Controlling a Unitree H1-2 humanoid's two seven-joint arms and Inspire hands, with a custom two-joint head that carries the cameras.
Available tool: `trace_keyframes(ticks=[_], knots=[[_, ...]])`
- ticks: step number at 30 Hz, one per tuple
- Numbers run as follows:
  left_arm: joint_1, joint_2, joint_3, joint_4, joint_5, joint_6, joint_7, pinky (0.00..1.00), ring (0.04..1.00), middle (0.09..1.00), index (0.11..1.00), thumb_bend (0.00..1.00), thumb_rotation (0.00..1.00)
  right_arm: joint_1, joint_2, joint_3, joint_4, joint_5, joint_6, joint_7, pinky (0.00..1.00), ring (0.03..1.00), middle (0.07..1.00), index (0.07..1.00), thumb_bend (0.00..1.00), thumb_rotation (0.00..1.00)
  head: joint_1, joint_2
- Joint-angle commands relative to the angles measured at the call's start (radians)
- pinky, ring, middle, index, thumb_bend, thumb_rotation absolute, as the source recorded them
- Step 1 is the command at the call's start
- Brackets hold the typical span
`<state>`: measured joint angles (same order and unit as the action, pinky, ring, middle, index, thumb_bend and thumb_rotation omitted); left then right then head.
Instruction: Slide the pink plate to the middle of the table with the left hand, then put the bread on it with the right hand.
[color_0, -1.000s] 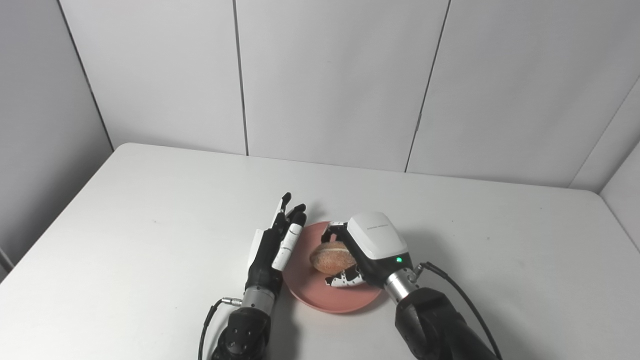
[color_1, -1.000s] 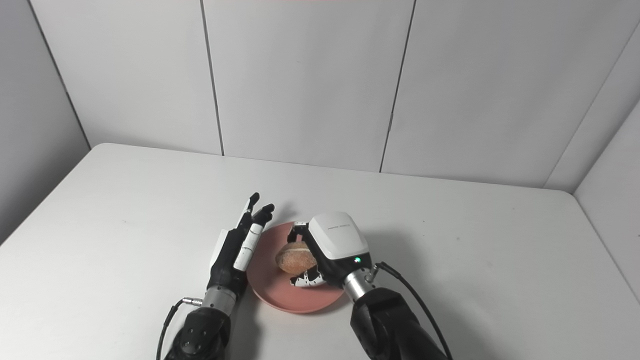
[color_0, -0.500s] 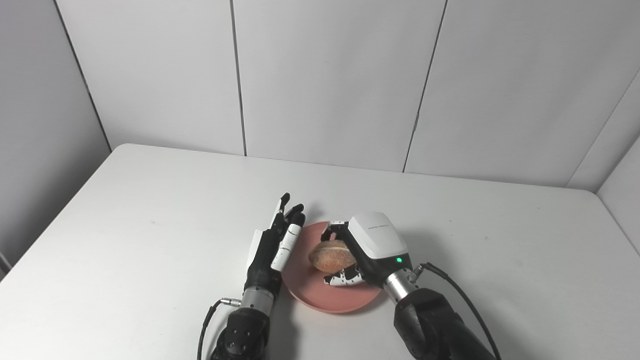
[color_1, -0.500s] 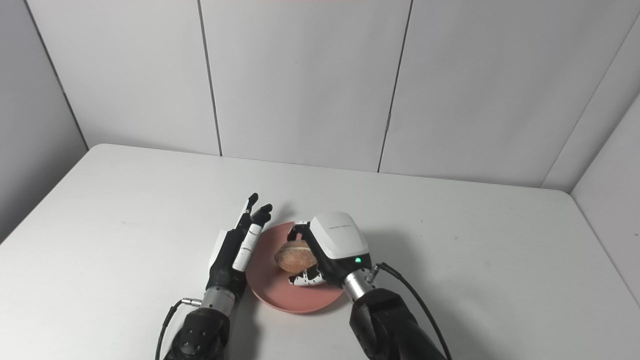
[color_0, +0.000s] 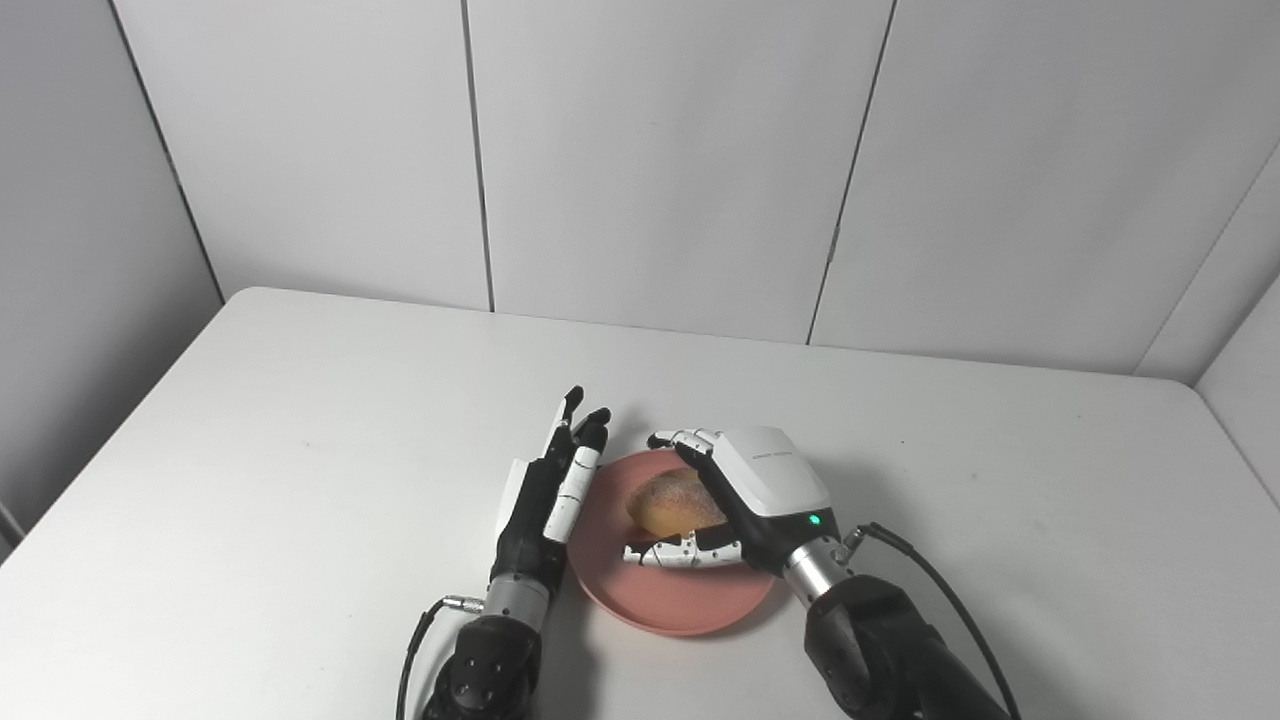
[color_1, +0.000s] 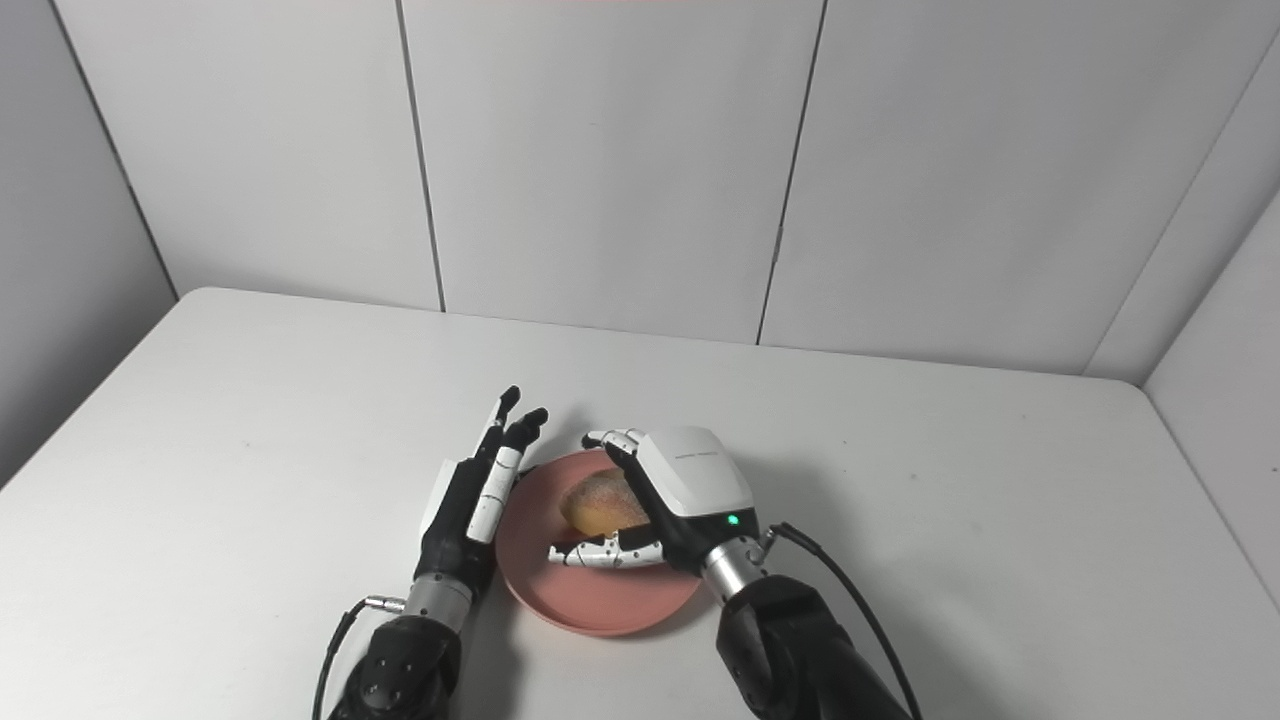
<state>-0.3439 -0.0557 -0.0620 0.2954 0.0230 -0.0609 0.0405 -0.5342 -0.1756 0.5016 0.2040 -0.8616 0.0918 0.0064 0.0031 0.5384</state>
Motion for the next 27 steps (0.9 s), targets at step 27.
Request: trace_keyframes(ticks=[27], knots=[[0.034,-0.018,-0.006,0.059,0.024,-0.077,0.005,0.79,0.912,0.909,1.0,0.93,1.0,0.069,0.199,-0.434,0.153,0.638,-0.462,-0.296,0.83,0.885,0.923,0.936,0.78,1.0,-0.02,0.004]])
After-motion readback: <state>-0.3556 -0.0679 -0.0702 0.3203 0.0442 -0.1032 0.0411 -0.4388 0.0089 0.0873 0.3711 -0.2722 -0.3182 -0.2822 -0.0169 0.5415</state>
